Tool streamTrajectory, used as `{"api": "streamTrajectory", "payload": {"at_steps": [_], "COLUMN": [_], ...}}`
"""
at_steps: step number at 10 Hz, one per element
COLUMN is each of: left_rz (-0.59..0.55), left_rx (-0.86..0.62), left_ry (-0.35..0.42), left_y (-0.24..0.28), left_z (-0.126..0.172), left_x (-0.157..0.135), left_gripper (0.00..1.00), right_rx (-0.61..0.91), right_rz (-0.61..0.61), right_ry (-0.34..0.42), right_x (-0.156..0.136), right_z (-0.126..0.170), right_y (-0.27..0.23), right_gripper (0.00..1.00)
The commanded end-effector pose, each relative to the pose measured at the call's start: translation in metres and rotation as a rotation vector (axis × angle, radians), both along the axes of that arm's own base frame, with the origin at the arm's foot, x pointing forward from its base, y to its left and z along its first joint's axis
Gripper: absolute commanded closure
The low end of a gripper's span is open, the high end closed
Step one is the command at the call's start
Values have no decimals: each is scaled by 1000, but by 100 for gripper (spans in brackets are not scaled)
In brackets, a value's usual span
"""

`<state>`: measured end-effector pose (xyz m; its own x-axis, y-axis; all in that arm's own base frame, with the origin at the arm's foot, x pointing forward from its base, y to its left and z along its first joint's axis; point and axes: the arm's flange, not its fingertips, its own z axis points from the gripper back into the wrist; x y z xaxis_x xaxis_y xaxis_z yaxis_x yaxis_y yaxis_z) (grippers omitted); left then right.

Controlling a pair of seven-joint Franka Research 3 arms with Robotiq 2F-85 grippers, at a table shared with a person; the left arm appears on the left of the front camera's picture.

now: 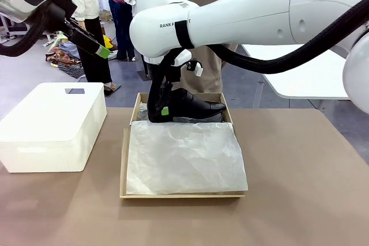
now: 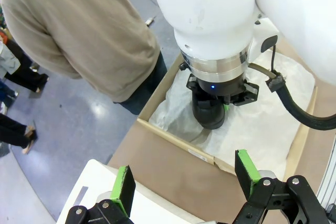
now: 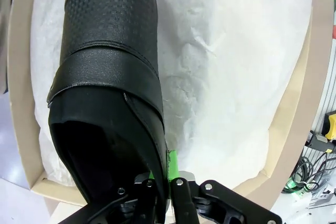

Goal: Pack the shoes into the box.
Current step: Place the other shoe of the Shoes into the Shoes Box.

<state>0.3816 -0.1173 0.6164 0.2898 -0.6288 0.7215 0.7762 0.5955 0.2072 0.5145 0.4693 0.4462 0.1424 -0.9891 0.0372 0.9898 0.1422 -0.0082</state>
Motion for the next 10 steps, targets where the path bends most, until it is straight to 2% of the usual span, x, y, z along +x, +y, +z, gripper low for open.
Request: {"api": "streamTrajectory", "payload": {"at_steps": [1, 7, 10], "left_rz": [-9, -9, -9], "left_rx": [-16, -16, -16], "left_ry": [3, 3, 3], "left_y": [2, 2, 2], "left_z": [0, 0, 0], "left_x": [-1, -1, -1], "left_gripper": [0, 0, 0], "right_rx": [-4, 22, 61], "right_rz": [-60, -115, -139], "right_ry": [-26, -15, 15], "right_x": [0, 12, 15], "right_z": [-3, -21, -27], "right_y": [-2, 4, 8], "right_gripper": [100, 100, 100]}}
